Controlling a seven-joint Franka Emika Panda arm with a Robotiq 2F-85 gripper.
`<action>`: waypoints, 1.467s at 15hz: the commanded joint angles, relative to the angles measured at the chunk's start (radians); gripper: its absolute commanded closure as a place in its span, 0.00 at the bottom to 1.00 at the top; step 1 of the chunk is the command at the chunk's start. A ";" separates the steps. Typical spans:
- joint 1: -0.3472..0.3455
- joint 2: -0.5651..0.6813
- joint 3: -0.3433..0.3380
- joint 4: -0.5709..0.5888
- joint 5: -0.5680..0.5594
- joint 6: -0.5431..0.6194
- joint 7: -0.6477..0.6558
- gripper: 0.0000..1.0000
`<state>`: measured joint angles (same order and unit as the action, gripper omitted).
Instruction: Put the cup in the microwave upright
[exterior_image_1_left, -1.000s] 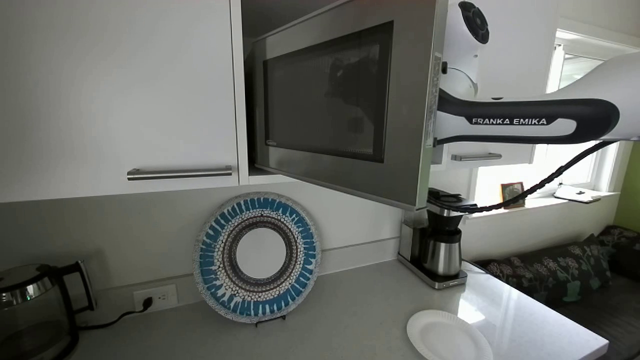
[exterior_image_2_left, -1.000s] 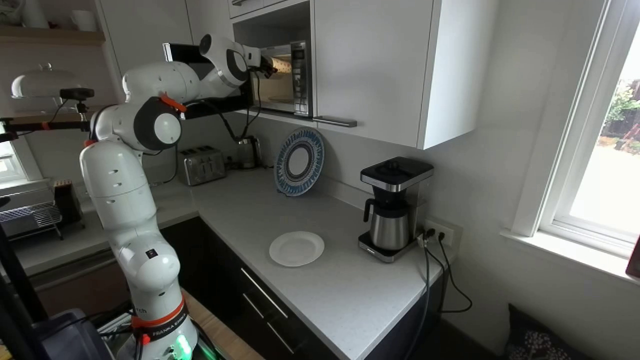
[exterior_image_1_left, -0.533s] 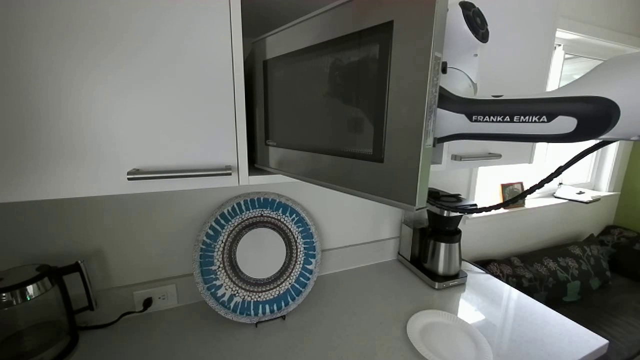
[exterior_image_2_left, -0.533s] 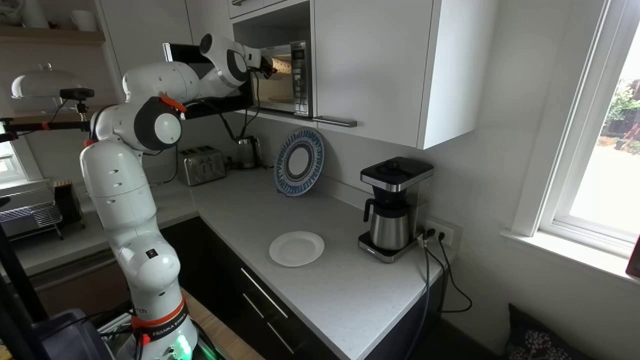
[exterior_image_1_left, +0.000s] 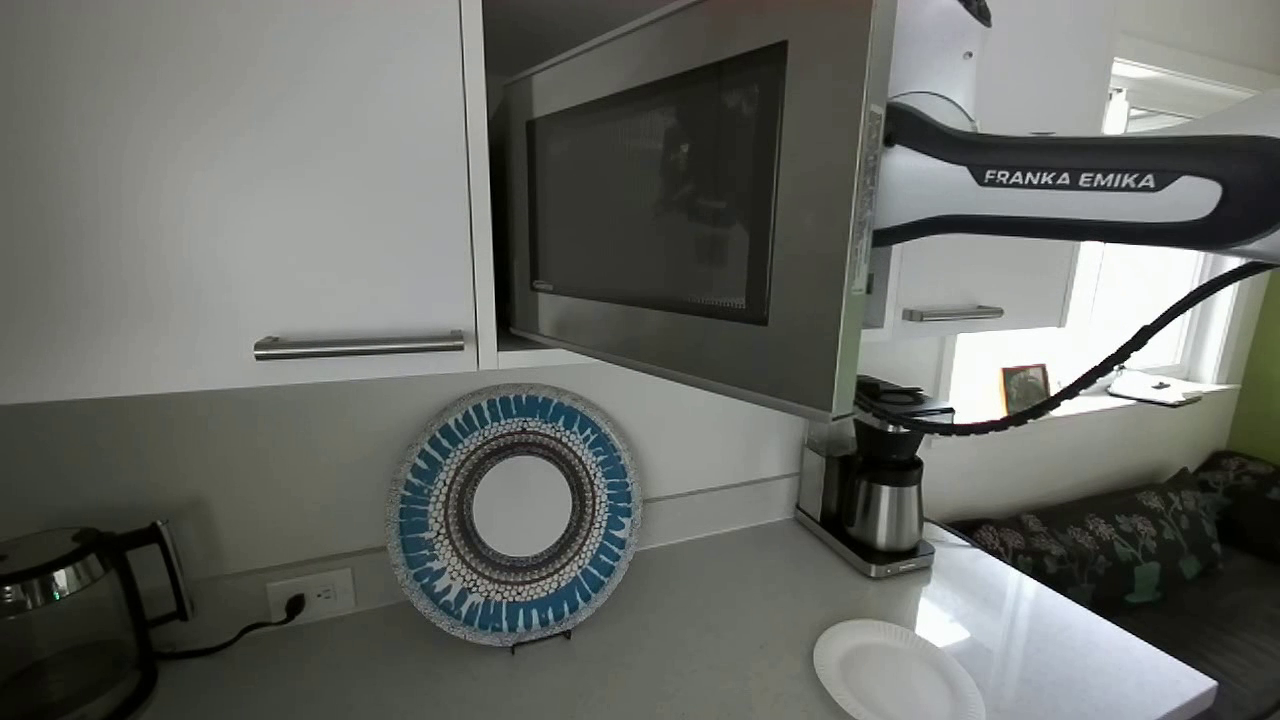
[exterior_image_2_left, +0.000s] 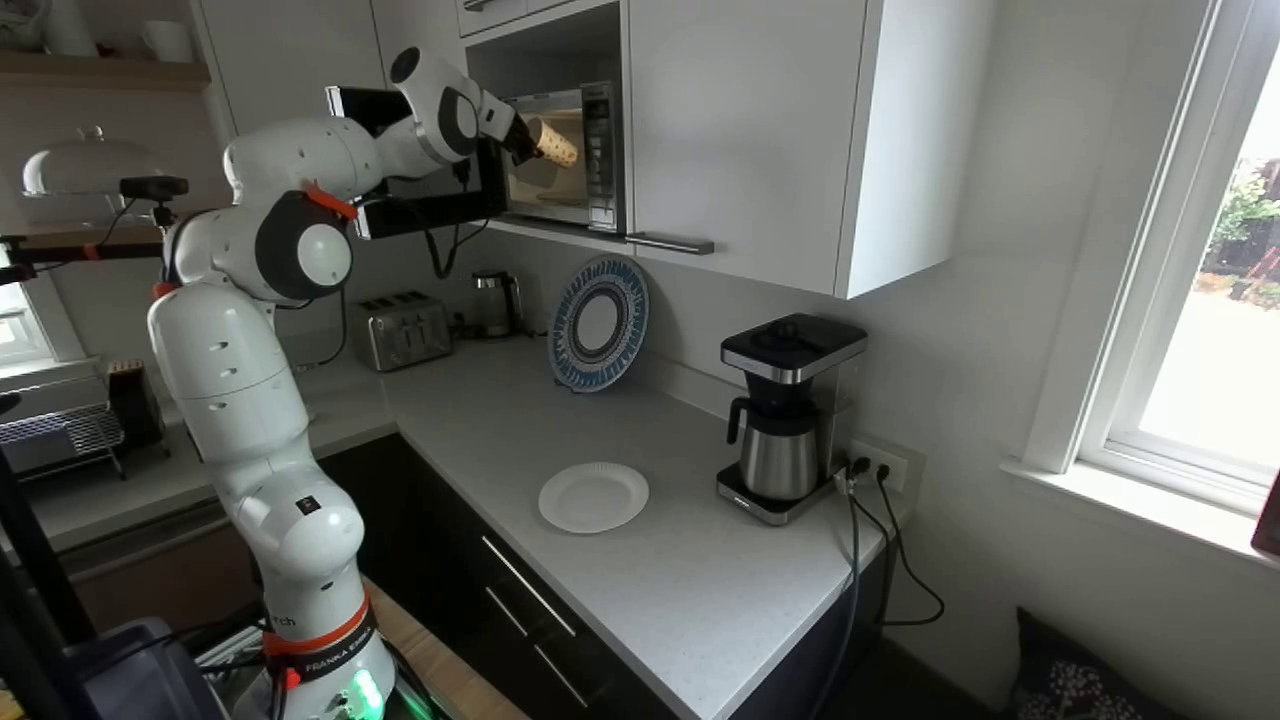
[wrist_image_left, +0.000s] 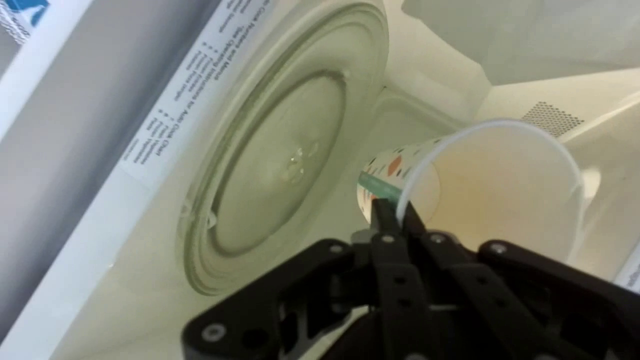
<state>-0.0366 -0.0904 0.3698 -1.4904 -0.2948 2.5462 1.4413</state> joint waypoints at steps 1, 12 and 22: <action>0.070 -0.034 -0.065 0.025 0.064 -0.141 0.056 0.99; 0.109 -0.024 -0.096 0.060 0.116 -0.141 0.078 0.99; 0.117 -0.007 -0.135 0.114 0.287 -0.189 0.339 0.99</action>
<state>0.0673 -0.1174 0.2583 -1.4115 -0.0461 2.3949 1.6993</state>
